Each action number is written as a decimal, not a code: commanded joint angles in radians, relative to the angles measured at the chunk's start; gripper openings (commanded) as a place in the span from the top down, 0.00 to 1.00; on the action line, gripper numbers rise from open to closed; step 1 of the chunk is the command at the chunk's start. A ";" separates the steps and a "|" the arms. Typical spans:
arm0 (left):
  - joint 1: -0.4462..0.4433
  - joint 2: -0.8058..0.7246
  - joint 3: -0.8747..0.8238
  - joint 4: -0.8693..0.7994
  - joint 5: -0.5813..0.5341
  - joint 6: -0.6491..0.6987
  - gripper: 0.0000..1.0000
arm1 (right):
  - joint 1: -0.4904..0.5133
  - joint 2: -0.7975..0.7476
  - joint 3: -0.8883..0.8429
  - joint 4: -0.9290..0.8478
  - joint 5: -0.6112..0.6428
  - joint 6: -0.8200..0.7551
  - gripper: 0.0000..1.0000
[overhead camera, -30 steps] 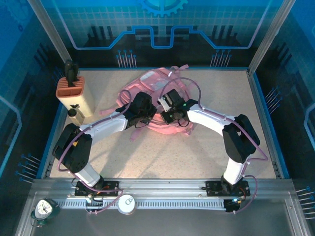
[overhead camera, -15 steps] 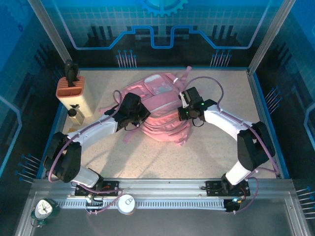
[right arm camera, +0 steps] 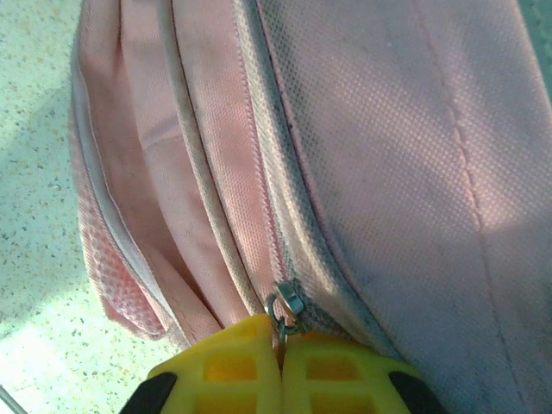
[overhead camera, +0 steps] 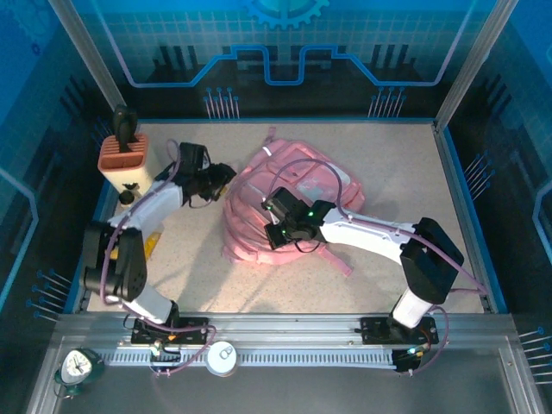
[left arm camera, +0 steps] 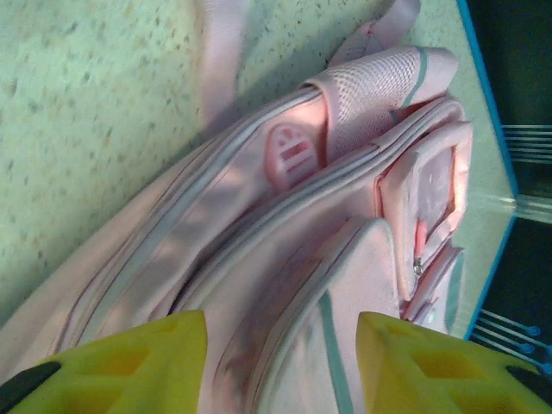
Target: Pack the student bag
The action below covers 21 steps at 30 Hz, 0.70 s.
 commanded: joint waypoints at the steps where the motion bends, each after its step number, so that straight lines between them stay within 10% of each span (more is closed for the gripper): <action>1: -0.092 -0.122 -0.161 0.112 -0.009 -0.204 0.49 | -0.009 0.024 0.034 -0.024 -0.005 0.027 1.00; 9: -0.282 -0.066 -0.179 0.181 -0.107 -0.347 0.50 | -0.007 0.010 0.017 -0.019 -0.025 0.029 1.00; 16: -0.253 -0.013 -0.104 0.077 -0.199 -0.267 0.98 | -0.011 -0.041 -0.034 -0.085 0.028 0.039 1.00; 21: -0.152 -0.009 -0.038 -0.049 -0.208 -0.126 1.00 | -0.079 -0.145 -0.162 -0.113 0.047 0.038 1.00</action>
